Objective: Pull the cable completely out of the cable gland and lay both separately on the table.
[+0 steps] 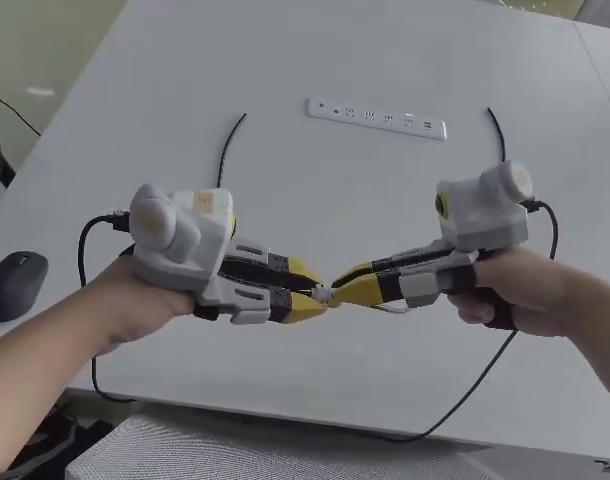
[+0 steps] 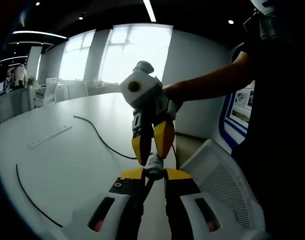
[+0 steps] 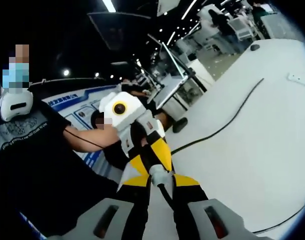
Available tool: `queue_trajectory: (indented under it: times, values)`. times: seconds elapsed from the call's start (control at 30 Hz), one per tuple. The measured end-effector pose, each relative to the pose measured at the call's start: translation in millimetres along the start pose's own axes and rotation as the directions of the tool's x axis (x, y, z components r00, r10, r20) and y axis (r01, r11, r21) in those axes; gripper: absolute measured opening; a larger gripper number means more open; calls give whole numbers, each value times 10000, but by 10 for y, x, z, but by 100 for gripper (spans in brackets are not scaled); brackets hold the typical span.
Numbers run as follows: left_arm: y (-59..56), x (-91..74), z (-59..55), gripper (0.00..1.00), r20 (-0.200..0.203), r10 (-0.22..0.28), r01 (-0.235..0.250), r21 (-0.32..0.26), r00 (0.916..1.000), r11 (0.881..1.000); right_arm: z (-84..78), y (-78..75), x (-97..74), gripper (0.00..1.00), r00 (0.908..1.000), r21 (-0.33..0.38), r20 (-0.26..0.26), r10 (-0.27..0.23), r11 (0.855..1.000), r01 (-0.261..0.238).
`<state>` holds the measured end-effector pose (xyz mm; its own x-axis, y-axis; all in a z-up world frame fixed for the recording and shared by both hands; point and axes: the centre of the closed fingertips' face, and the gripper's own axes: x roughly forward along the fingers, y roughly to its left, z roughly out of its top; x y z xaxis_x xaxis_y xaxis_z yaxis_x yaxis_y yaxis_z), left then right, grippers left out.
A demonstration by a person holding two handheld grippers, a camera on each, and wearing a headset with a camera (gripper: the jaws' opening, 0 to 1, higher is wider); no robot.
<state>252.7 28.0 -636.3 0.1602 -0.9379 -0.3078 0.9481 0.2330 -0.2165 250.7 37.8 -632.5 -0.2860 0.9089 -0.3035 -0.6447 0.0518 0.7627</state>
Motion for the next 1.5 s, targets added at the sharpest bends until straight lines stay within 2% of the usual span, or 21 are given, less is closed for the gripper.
queue_trajectory:
  times: [0.13,0.17,0.33,0.5,0.53,0.63,0.7,0.73,0.87,0.9,0.97,1.03,1.1,1.17,1.23,1.27,1.3,1.33,1.37,1.4,1.5]
  values:
    - [-13,5,20,15,-15,10,-9,149,10000,9999,-32,-27,-1,14,9998,353,-104,148,9993,-144]
    - [-16,7,27,15,-1,15,-15,162,10000,9999,-58,12,5,14,9988,636,-226,439,9971,-424]
    - [-52,39,34,15,-130,-74,78,353,9999,9993,-79,22,33,11,9980,670,-322,539,9964,-517]
    - [-79,51,29,15,-239,-118,128,457,9996,9989,-97,22,20,9,9968,1026,-315,739,9922,-703]
    - [-80,51,29,15,-234,-120,130,454,9997,9989,-96,26,18,9,9967,924,-333,746,9932,-712]
    - [-70,50,28,15,-265,-63,75,459,9996,9989,-100,4,18,8,9974,-56,-571,435,9990,-439]
    - [-62,44,12,14,-317,-65,74,278,9995,9996,-98,1,34,7,9971,-856,-746,176,9960,-240]
    - [-57,40,8,14,-321,-66,73,212,9995,9997,-98,0,40,7,9967,-982,-807,51,9951,-130]
    - [-33,6,18,14,-204,-34,31,-126,9998,9999,-64,8,51,7,9932,-2215,-979,-626,9744,396]
    - [-29,-1,22,14,-167,-24,22,-139,9999,9999,-51,5,50,7,9920,-2547,-971,-809,9655,538]
    - [-8,-7,24,14,-64,-38,35,-489,10000,9988,-40,7,48,7,9853,-3476,-1040,-1357,9331,919]
    - [17,-8,14,14,-12,-61,60,-785,10000,9969,-36,4,55,7,9747,-4294,-1049,-1973,8930,1346]
    - [27,-4,-7,15,-57,-84,80,-786,9999,9969,-37,-26,55,7,9601,-5229,-1027,-2601,8352,1703]
    - [33,-4,-31,15,-139,-148,133,-1023,9998,9947,-52,-41,61,7,9466,-5784,-1018,-3059,7924,1939]
    - [30,0,-45,15,-201,-197,177,-945,9996,9954,-74,-82,60,7,9267,-6705,-933,-3640,7110,2118]
    - [33,1,-51,15,-221,-188,164,-1025,9996,9946,-69,-99,60,7,9201,-7005,-813,-3832,6787,2208]
    - [25,1,-60,15,-238,-243,216,-1069,9994,9940,-87,-97,65,7,9152,-7084,-815,-3946,6689,2253]
    - [19,4,-64,15,-251,-285,257,-1056,9993,9941,-110,-84,71,7,9144,-7078,-878,-3952,6707,2219]
    - [1,9,-71,15,-277,-356,327,-1012,9990,9943,-126,-75,74,7,9124,-7130,-881,-3997,6649,2225]
    - [-4,13,-72,15,-281,-358,329,-976,9990,9947,-123,-82,66,7,9080,-7340,-801,-4113,6407,2254]
    - [-17,11,-69,15,-253,-447,418,-1065,9987,9934,-128,-57,66,7,9036,-7558,-674,-4229,6128,2305]
